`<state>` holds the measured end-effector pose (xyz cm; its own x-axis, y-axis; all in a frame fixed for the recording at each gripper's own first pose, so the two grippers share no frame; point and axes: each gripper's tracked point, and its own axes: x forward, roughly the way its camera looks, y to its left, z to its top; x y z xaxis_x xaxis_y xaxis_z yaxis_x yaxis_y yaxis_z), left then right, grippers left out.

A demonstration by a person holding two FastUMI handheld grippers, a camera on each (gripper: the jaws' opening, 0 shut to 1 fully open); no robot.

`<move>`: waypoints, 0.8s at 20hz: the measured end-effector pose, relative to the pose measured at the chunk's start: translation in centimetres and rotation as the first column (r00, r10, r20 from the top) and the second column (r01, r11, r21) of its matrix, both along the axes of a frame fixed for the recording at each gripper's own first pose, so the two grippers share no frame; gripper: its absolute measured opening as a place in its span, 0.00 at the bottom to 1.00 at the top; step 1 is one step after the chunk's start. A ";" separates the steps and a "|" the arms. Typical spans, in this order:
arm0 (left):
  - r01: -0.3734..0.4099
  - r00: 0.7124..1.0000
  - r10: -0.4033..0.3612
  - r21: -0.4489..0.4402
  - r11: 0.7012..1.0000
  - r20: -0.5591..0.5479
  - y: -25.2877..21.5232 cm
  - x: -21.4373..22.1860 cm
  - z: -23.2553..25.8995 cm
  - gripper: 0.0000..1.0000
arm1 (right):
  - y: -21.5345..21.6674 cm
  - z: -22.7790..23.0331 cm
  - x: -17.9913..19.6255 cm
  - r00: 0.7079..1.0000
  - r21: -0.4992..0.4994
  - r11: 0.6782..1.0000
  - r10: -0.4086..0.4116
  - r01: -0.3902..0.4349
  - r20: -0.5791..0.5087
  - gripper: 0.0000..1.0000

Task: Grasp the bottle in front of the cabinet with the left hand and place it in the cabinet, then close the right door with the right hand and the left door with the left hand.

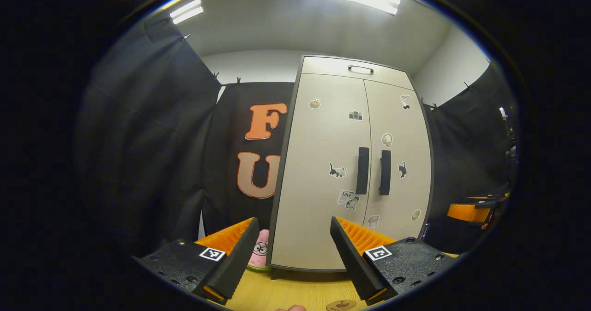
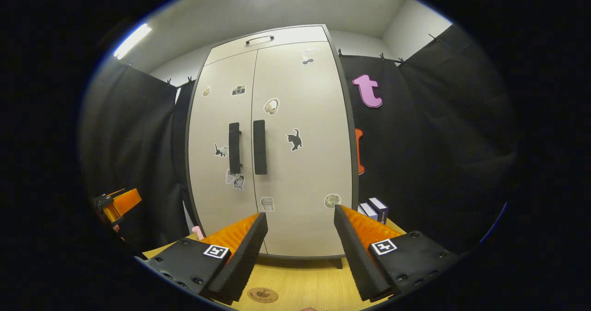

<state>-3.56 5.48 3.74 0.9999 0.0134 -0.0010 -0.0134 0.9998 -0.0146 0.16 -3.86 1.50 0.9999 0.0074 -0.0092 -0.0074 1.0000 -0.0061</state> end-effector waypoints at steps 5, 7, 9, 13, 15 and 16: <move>-0.003 1.000 0.003 0.002 1.000 -0.013 0.0 0.1 -0.4 0.94 | 0.1 -0.6 0.1 1.000 0.029 1.000 0.008 -0.007 -0.014 0.96; -0.006 1.000 0.006 0.006 1.000 -0.014 0.0 0.0 -0.4 0.94 | 0.2 -0.9 0.1 1.000 0.038 0.999 0.014 -0.013 -0.023 0.96; -0.005 1.000 0.005 0.007 1.000 -0.014 -0.1 0.1 -0.4 0.94 | 0.1 -1.0 0.2 1.000 0.036 0.999 0.011 -0.010 -0.025 0.96; -0.007 1.000 0.007 0.004 1.000 -0.014 -0.1 0.1 -0.5 0.94 | -0.1 -1.0 0.3 1.000 0.036 0.999 0.009 -0.008 -0.026 0.96; -0.004 1.000 0.004 0.003 1.000 -0.016 -0.3 0.3 -0.6 0.94 | -0.1 -1.0 0.2 1.000 0.037 0.999 0.009 -0.008 -0.027 0.96; -0.003 1.000 0.003 0.005 1.000 -0.018 -0.4 0.3 -0.7 0.94 | -0.1 -1.1 0.3 1.000 0.037 0.999 0.010 -0.008 -0.030 0.96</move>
<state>-3.22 5.12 3.07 0.9997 0.0163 -0.0193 -0.0165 0.9998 -0.0097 0.48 -3.98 0.37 0.9991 0.0172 -0.0388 -0.0160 0.9994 0.0317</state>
